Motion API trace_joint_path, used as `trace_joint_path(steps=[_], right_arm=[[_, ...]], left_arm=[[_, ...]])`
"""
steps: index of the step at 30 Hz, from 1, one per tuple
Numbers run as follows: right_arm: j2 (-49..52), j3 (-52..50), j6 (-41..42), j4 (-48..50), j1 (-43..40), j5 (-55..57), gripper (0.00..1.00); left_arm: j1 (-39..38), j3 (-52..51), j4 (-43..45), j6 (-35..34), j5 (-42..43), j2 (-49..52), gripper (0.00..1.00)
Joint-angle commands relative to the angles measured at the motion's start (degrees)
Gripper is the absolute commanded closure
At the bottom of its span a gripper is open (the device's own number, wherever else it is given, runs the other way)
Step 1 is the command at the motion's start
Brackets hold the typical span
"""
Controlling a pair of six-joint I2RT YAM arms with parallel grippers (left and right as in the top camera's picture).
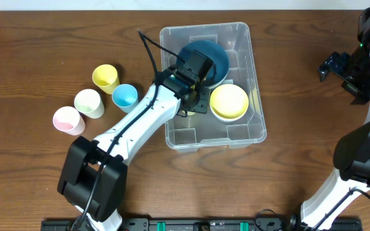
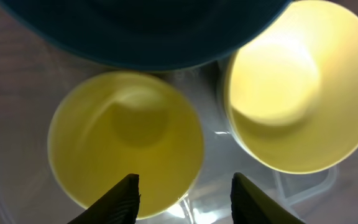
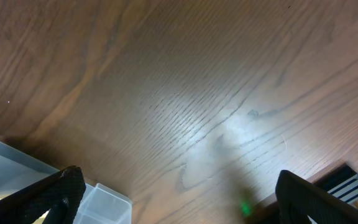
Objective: Pack container
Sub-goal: 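Lower the yellow cup beside the yellow bowl and open the left gripper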
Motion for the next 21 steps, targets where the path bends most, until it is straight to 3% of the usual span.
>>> trace_joint_path(steps=[1,5,8,11,13,21], right_arm=[[-0.7,0.1,0.8,0.0,-0.3,0.6,0.01],[-0.7,0.1,0.8,0.0,-0.3,0.6,0.01],[-0.7,0.1,0.8,0.0,-0.3,0.6,0.01],[-0.7,0.1,0.8,0.0,-0.3,0.6,0.01],[-0.7,0.1,0.8,0.0,-0.3,0.6,0.01],[-0.7,0.1,0.8,0.0,-0.3,0.6,0.01]], left_arm=[[1.6,2.6,-0.7,0.3,-0.8,-0.8,0.47],[2.5,6.6,-2.9,1.0,-0.8,-3.0,0.44],[2.7,10.4,-5.4,3.0,-0.9,-5.5,0.22],[3.5,12.7,-7.8,3.3,-2.0,-8.8,0.13],[4.8,13.3,-9.7,3.0,-4.2,-11.2,0.01],[20.3,13.3,-21.8,-5.8,-8.4,-20.2,0.02]])
